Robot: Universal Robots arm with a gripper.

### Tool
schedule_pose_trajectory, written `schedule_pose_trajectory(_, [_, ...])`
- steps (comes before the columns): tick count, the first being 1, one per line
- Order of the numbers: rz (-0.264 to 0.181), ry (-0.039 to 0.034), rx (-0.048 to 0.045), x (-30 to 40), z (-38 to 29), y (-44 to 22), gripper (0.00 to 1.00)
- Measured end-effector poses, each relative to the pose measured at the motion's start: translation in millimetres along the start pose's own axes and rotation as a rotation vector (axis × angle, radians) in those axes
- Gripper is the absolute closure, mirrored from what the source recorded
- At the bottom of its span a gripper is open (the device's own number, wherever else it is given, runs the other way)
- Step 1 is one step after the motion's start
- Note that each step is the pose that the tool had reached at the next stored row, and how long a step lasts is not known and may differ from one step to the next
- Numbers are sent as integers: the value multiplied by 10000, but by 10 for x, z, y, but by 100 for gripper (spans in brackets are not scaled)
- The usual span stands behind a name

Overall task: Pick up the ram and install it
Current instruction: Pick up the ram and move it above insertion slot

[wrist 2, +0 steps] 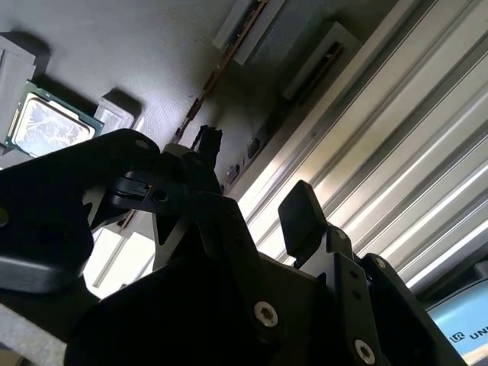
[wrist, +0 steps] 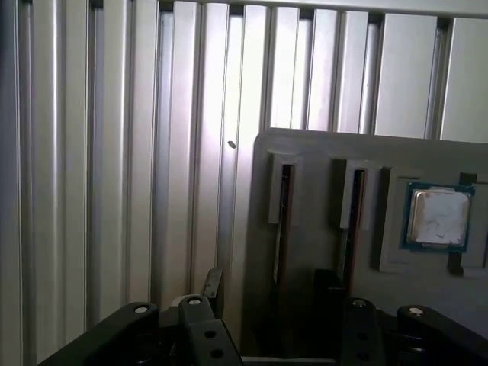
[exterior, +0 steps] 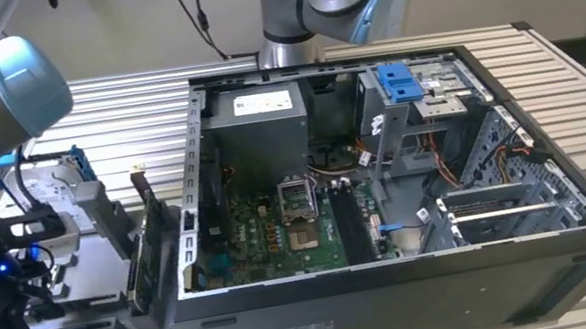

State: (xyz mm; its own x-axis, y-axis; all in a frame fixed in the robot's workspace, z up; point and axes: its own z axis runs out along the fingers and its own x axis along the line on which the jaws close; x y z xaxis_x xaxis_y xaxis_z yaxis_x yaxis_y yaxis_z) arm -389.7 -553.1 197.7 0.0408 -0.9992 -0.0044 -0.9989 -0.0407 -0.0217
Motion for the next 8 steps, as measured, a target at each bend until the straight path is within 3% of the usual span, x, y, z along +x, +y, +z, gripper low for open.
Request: schedule_pose_trajectory(8, [2,-1,25,0,18,0,41])
